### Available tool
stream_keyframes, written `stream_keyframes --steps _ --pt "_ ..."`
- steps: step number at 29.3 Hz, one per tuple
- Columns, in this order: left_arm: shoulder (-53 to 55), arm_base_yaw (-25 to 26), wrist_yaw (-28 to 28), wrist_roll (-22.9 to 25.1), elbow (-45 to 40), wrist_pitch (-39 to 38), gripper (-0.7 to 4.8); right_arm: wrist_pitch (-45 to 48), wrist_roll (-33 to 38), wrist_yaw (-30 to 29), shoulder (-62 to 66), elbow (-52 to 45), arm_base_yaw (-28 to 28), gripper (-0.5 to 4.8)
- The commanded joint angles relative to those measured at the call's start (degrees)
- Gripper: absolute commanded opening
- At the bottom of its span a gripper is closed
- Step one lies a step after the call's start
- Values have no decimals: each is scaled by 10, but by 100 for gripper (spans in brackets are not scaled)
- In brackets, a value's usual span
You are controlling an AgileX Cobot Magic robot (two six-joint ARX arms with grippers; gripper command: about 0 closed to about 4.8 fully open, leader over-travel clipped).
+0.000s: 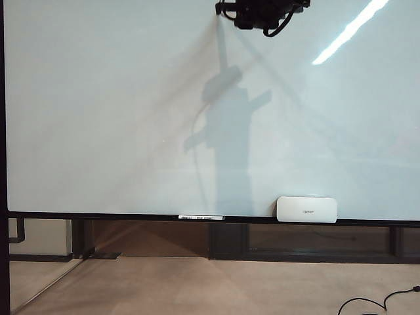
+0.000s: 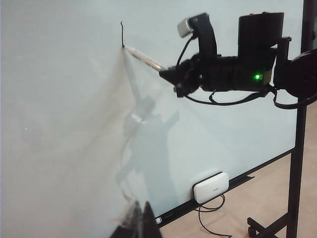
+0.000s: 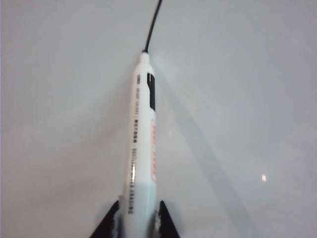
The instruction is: Reach to the right to find the marker pen, pick it up, and write the number 16 on the whiteboard.
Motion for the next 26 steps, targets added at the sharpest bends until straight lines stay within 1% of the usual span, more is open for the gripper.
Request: stream_keyframes --steps 1,5,18,25,26 --pt "-1 0 -1 5 3 6 -6 -47 11 26 -2 2 -2 -5" --pt "-1 0 -1 9 3 6 -6 -81 18 28 -1 2 -3 -5" --pt "-1 0 -1 8 3 6 -6 -135 35 33 22 2 -3 -5" --pt "-1 0 -1 8 3 6 -6 -112 35 31 5 2 3 -5" --pt "-1 0 -1 8 3 6 -6 -114 36 23 -5 2 5 -5"
